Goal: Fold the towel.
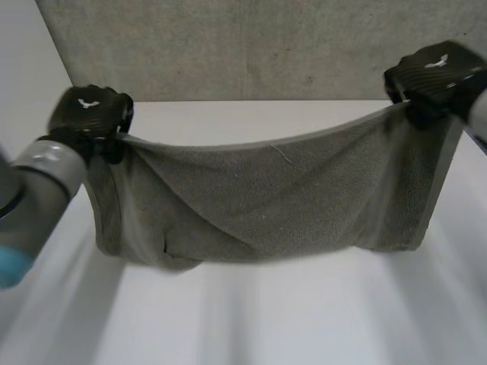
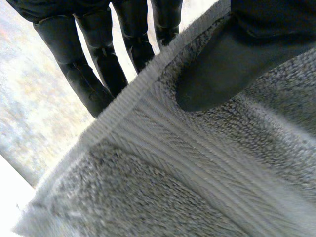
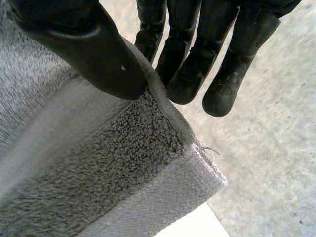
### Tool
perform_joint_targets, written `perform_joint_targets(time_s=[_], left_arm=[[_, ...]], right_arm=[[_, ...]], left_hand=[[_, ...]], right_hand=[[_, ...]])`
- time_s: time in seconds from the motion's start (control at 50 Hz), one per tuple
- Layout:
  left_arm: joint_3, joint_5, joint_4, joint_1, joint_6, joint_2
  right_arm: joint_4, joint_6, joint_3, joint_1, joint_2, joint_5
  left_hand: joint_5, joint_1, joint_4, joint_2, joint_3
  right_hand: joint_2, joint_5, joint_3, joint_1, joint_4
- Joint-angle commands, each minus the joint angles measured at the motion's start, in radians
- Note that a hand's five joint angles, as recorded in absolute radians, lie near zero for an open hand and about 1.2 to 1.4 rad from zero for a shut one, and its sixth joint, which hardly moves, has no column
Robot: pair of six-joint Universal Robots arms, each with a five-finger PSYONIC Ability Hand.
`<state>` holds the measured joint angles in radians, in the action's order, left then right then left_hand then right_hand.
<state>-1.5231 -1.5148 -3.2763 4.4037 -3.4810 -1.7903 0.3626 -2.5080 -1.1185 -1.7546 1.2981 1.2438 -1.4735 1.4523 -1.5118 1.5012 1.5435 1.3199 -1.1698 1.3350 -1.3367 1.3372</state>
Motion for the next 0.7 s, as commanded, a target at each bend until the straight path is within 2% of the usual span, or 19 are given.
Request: perform_joint_targets(time_s=[0.02,0.04,0.06,0.08,0.1,0.12,0.16,0.18,0.22,0.26,0.3,0.38,0.5,0.54,0.56,0.62,0.7], left_arm=[[0.365,-0.053,0.021,-0.009,-0.186,-0.276],[0.474,-0.074,0.020,-0.007,-0.207,-0.302],[0.475,-0.074,0.020,-0.007,-0.207,-0.302],[0.573,-0.097,0.009,-0.010,-0.205,-0.311],[0.659,-0.117,-0.018,-0.012,-0.195,-0.313],[0.659,-0.117,-0.019,-0.012,-0.194,-0.313],[0.722,-0.133,-0.060,-0.012,-0.168,-0.310],[0.759,-0.142,-0.104,-0.013,-0.132,-0.307],[0.767,-0.143,-0.140,-0.015,-0.090,-0.294],[0.738,-0.144,-0.175,-0.015,-0.018,-0.259],[0.701,-0.143,-0.177,-0.015,0.000,-0.245],[0.584,-0.136,-0.186,-0.012,0.011,-0.225],[0.324,-0.130,-0.195,0.002,0.013,-0.215],[0.181,-0.130,-0.221,0.011,0.013,-0.215],[0.181,-0.130,-0.221,0.011,0.013,-0.215],[0.057,-0.128,-0.273,0.028,0.013,-0.218],[-0.112,-0.087,-0.382,0.043,0.007,-0.219]], right_arm=[[-0.068,0.146,0.259,-0.080,-0.250,0.187],[-0.141,0.149,0.329,-0.095,-0.278,0.227],[-0.256,0.143,0.369,-0.109,-0.281,0.252],[-0.257,0.143,0.370,-0.109,-0.281,0.252],[-0.399,0.137,0.367,-0.115,-0.275,0.261],[-0.401,0.137,0.367,-0.115,-0.275,0.261],[-0.676,0.124,0.275,-0.114,-0.200,0.264],[-0.677,0.124,0.275,-0.114,-0.200,0.264],[-0.792,0.121,0.174,-0.112,-0.084,0.253],[-0.785,0.117,0.157,-0.109,-0.076,0.238],[-0.762,0.109,0.145,-0.106,-0.083,0.221],[-0.636,0.078,0.096,-0.098,-0.105,0.187],[-0.585,0.067,0.006,-0.097,-0.115,0.134],[-0.583,0.066,-0.117,-0.095,-0.125,0.070],[-0.587,0.066,-0.165,-0.094,-0.126,0.046],[-0.588,0.064,-0.285,-0.069,-0.129,-0.006],[-0.590,0.064,-0.390,-0.046,-0.131,-0.050]], left_hand=[[0.252,-0.056,0.116,-0.105,-0.147],[0.252,-0.056,0.116,-0.105,-0.147],[0.252,-0.056,0.116,-0.105,-0.147],[0.252,-0.056,0.116,-0.105,-0.147],[0.252,-0.056,0.116,-0.105,-0.147],[0.252,-0.056,0.116,-0.105,-0.147],[0.252,-0.056,0.116,-0.105,-0.147],[0.252,-0.056,0.116,-0.105,-0.147],[0.252,-0.056,0.116,-0.105,-0.147],[0.252,-0.056,0.116,-0.105,-0.147],[0.252,-0.056,0.116,-0.105,-0.147],[0.252,-0.056,0.116,-0.105,-0.147],[0.252,-0.056,0.116,-0.105,-0.147],[0.252,-0.056,0.116,-0.105,-0.147],[0.252,-0.056,0.116,-0.105,-0.147],[0.252,-0.056,0.116,-0.105,-0.147],[0.252,-0.056,0.116,-0.105,-0.147]], right_hand=[[0.076,-0.052,0.061,-0.060,0.059],[0.076,-0.052,0.061,-0.060,0.059],[0.076,-0.052,0.061,-0.060,0.059],[0.076,-0.052,0.061,-0.060,0.059],[0.076,-0.052,0.061,-0.060,0.059],[0.076,-0.052,0.061,-0.060,0.059],[0.076,-0.052,0.061,-0.060,0.059],[0.076,-0.052,0.061,-0.060,0.059],[0.076,-0.052,0.061,-0.060,0.059],[0.076,-0.052,0.061,-0.060,0.059],[0.076,-0.052,0.061,-0.060,0.059],[0.076,-0.052,0.061,-0.060,0.059],[0.076,-0.052,0.061,-0.060,0.059],[0.076,-0.052,0.061,-0.060,0.059],[0.076,-0.052,0.061,-0.060,0.059],[0.076,-0.052,0.061,-0.060,0.059],[0.076,-0.052,0.061,-0.060,0.059]])
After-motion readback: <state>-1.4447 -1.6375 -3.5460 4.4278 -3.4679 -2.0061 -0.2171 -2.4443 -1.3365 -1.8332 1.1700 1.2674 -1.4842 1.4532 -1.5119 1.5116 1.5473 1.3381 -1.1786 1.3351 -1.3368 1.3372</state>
